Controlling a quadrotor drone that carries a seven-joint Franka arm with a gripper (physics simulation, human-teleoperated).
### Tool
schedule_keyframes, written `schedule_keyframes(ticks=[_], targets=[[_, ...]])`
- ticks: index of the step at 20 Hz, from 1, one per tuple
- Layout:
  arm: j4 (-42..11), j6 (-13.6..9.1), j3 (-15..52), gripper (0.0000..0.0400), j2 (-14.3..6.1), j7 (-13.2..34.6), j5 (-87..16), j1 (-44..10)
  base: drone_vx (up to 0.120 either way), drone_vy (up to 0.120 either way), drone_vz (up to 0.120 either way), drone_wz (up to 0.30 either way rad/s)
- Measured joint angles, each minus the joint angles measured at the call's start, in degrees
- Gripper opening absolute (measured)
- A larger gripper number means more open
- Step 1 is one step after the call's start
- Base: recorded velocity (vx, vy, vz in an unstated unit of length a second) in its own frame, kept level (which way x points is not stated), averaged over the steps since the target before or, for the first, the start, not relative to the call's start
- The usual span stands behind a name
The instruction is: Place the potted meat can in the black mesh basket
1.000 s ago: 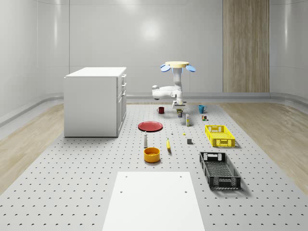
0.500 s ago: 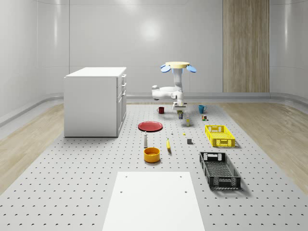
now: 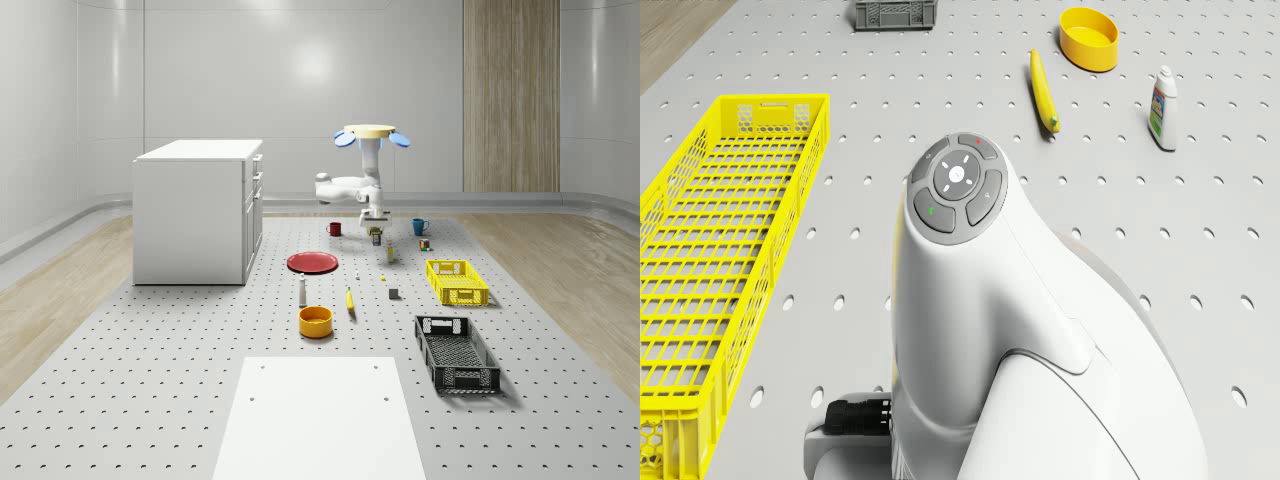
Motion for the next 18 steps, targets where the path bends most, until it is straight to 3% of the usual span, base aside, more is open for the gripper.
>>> schedule_keyframes(ticks=[4, 18], targets=[[0.0, 0.6, 0.1, 0.0291, -0.6, 0.1, 0.3, -0.1, 0.12, 0.11, 0.12, 0.0], [0.0, 2.4, 0.4, 0.0291, -2.6, 0.2, 1.0, -0.2, 0.12, 0.109, 0.0, 0.0]])
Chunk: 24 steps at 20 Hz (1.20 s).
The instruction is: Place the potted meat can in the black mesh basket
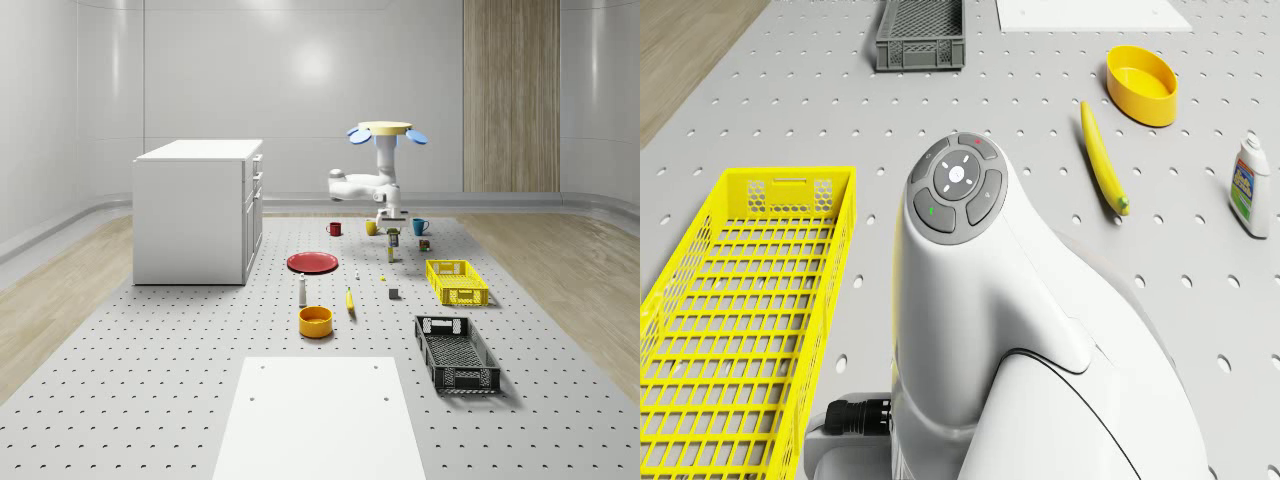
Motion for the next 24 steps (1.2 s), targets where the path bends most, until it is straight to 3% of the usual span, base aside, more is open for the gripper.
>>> schedule_keyframes(ticks=[20, 24], targets=[[0.0, 2.0, 0.3, 0.0291, -2.1, 0.1, 0.8, -0.1, 0.12, 0.12, 0.0, 0.0], [0.0, 2.3, 0.3, 0.0291, -2.5, 0.2, 0.9, -0.2, 0.12, 0.0, 0.0, 0.0]])
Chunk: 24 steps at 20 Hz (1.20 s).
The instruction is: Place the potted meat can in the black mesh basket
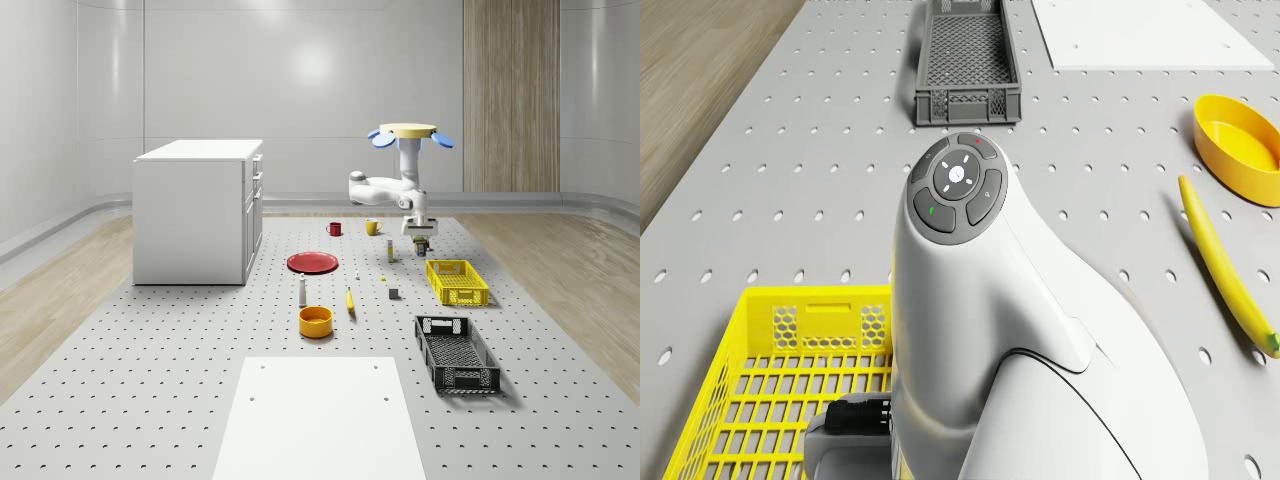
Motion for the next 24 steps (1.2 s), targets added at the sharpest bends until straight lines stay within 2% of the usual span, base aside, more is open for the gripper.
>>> schedule_keyframes(ticks=[24], targets=[[0.0, 1.4, 0.2, 0.0291, -1.5, 0.1, 0.6, -0.1, 0.12, 0.0, 0.0, 0.0]])
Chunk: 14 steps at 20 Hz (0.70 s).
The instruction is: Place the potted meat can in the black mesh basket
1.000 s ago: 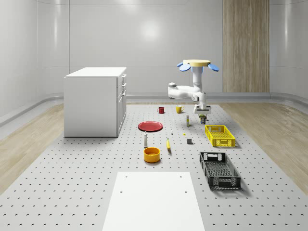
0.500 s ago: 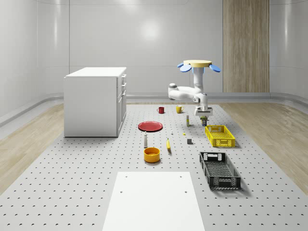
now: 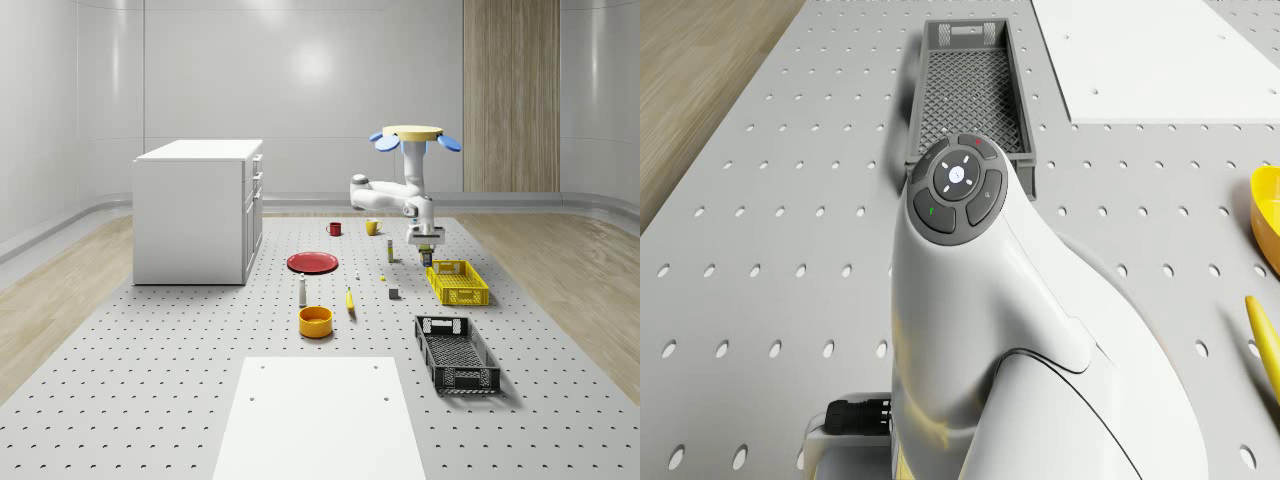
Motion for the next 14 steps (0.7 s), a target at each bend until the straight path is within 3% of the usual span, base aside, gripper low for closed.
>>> schedule_keyframes(ticks=[14], targets=[[0.0, 0.5, 0.1, 0.0291, -0.6, 0.0, 0.2, 0.0, 0.12, 0.0, 0.0, 0.0]])
